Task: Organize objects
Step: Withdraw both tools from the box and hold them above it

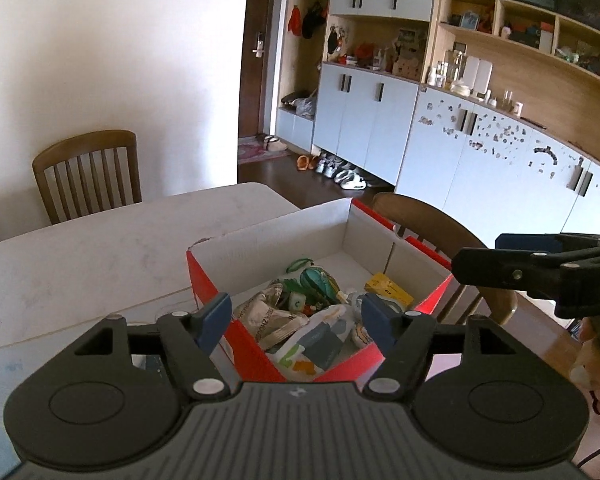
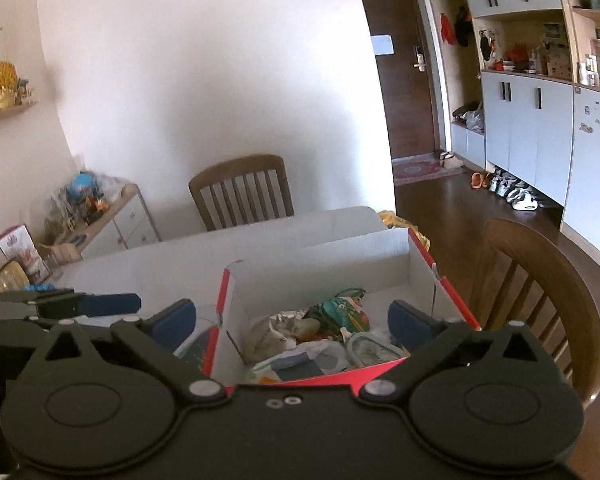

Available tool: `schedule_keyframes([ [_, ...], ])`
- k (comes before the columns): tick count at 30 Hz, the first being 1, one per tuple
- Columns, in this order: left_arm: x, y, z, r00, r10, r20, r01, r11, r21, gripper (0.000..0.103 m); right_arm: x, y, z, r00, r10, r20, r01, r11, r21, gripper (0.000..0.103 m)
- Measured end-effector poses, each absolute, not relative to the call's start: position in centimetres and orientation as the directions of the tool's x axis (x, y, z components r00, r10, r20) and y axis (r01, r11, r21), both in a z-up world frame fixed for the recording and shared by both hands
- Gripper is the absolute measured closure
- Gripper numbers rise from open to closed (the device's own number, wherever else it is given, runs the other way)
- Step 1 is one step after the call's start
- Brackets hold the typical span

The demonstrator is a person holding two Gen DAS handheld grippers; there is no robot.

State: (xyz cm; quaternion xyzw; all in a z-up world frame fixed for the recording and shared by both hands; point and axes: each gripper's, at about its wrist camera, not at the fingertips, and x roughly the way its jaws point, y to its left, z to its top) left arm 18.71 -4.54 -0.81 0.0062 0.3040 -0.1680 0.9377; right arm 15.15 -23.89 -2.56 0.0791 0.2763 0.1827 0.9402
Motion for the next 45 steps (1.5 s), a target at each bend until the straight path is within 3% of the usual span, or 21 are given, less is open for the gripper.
schedule_keyframes([
  [5, 17.7, -3.6, -0.6, 0.764, -0.335, -0.552, 0.327, 0.938, -0.116, 0.022, 13.9, -23.3, -2.5, 0.793, 0.382, -0.475, -0.289, 0.922, 0.259, 0.001],
  [18, 16.6, -2.1, -0.9, 0.758, -0.393, -0.521, 0.356, 0.918, -0.175, 0.019, 12.2, -21.0, -2.1, 0.796, 0.375, -0.475, -0.294, 0.926, 0.238, 0.001],
  [23, 16.4, -1.8, -0.9, 0.768, -0.390, -0.508, 0.353, 0.920, -0.173, 0.000, 11.9, -20.5, -2.0, 0.801, 0.364, -0.475, -0.286, 0.930, 0.231, 0.001],
  [45, 16.2, -0.6, -1.3, 0.778, -0.325, -0.538, 0.304, 0.944, -0.130, 0.000, 12.5, -19.2, -2.9, 0.801, 0.340, -0.493, -0.246, 0.937, 0.247, 0.001],
])
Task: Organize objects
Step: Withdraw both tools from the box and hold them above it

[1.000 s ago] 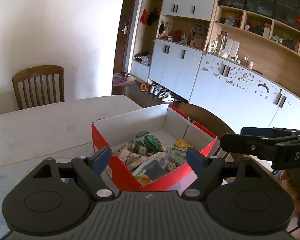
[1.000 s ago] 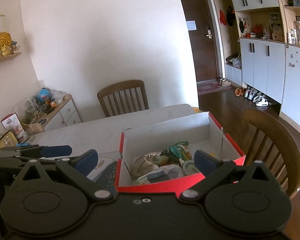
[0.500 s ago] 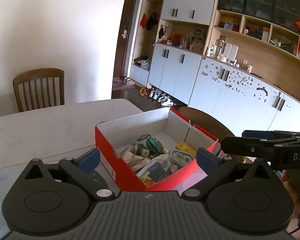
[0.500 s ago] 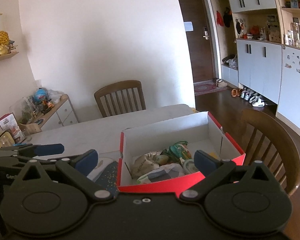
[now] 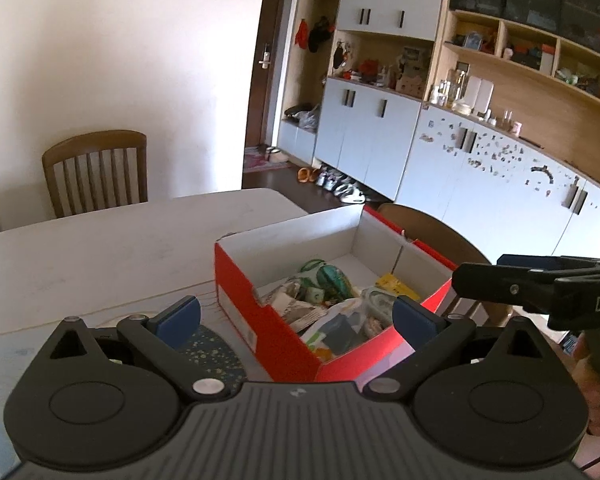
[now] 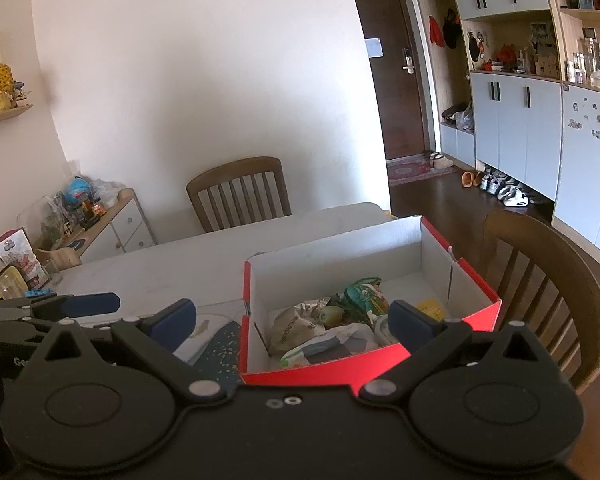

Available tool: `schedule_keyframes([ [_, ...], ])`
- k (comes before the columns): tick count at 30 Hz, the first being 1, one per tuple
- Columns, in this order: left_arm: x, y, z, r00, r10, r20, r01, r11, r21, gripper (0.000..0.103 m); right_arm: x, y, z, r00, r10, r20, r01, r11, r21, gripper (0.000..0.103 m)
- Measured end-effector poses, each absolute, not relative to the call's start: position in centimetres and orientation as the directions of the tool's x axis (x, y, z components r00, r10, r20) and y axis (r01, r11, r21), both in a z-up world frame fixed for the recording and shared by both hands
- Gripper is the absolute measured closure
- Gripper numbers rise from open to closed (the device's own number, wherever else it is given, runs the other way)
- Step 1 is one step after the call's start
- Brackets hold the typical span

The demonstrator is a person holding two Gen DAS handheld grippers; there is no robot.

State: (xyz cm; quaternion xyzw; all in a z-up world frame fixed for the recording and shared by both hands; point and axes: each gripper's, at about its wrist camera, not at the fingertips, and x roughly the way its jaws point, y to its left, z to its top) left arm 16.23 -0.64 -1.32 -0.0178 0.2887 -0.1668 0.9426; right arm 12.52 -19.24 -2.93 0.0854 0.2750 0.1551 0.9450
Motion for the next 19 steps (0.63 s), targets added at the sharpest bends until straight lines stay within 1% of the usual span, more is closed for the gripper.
schedule_keyframes([
  [12, 16.9, 0.0, -2.0, 0.757, -0.315, -0.572, 0.300, 0.946, -0.124, 0.000, 13.3, -19.0, -3.3, 0.801, 0.314, -0.509, -0.210, 0.945, 0.252, 0.001],
  [19, 17.1, 0.5, -2.1, 0.758, -0.316, -0.570, 0.300, 0.946, -0.125, 0.000, 13.4, -18.7, -3.4, 0.800, 0.306, -0.515, -0.203, 0.947, 0.248, 0.001],
])
